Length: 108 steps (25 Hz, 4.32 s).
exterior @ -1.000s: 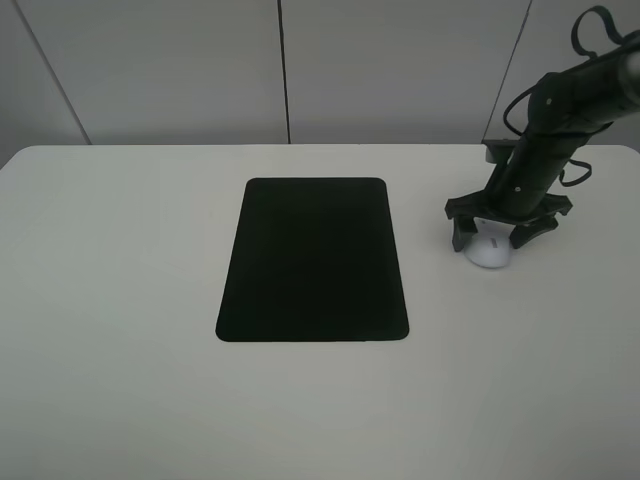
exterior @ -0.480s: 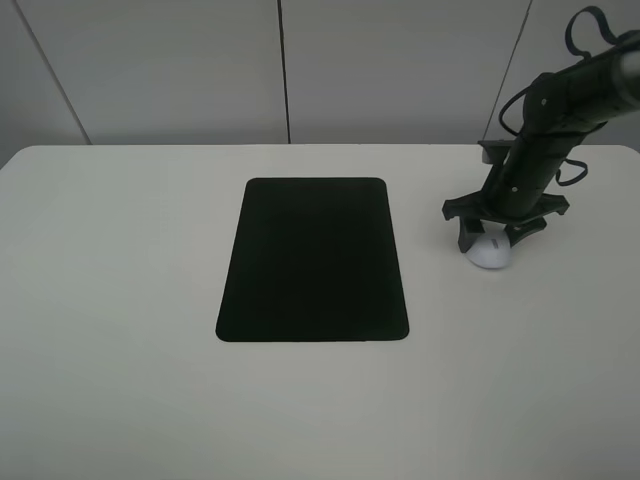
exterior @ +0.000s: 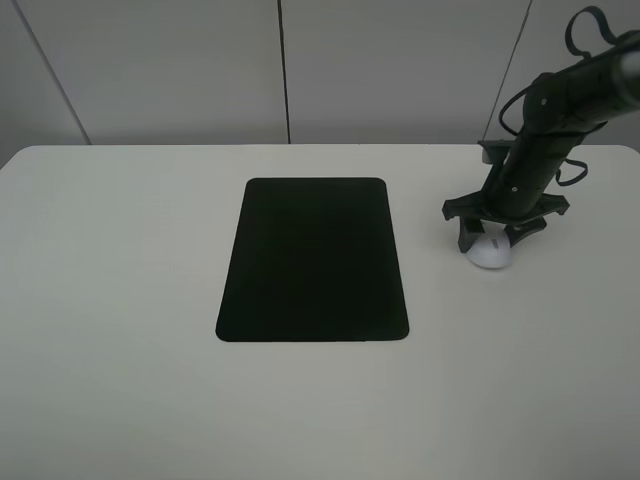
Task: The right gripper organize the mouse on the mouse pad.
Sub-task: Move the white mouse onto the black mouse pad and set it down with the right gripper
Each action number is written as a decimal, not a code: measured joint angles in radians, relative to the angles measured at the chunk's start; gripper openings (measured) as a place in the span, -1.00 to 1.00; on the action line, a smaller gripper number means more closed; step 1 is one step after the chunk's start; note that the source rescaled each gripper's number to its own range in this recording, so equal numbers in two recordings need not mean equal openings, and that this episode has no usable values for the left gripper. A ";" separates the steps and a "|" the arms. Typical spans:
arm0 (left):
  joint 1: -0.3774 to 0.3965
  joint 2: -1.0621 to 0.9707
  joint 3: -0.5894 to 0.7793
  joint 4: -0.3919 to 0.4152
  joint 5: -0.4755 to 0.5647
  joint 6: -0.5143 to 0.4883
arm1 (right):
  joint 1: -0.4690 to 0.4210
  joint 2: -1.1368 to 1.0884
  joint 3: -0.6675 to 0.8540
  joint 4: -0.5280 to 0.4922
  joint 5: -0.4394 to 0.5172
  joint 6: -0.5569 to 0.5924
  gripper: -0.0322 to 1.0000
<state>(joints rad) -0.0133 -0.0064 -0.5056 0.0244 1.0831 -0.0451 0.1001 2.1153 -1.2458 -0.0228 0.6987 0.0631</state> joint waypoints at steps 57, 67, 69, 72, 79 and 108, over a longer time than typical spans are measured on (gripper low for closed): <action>0.000 0.000 0.000 0.000 0.000 0.000 | 0.526 0.079 -0.431 -0.031 0.141 0.419 -0.94; 0.000 0.000 0.000 0.000 0.000 0.000 | 0.547 0.213 -0.560 -0.031 0.193 0.489 -0.94; 0.000 0.000 0.000 0.000 0.000 0.000 | 0.546 0.223 -0.565 -0.032 0.193 0.491 -0.94; 0.000 0.000 0.000 0.000 0.000 0.000 | 0.546 0.238 -0.568 -0.048 0.193 0.515 -0.94; 0.000 0.000 0.000 0.000 0.000 0.000 | 0.546 0.261 -0.569 -0.078 0.194 0.539 -0.94; 0.000 0.000 0.000 0.000 0.000 0.000 | 0.546 0.291 -0.570 -0.111 0.179 0.544 0.23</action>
<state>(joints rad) -0.0133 -0.0064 -0.5056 0.0244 1.0831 -0.0451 0.6461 2.4062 -1.8158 -0.1339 0.8772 0.6075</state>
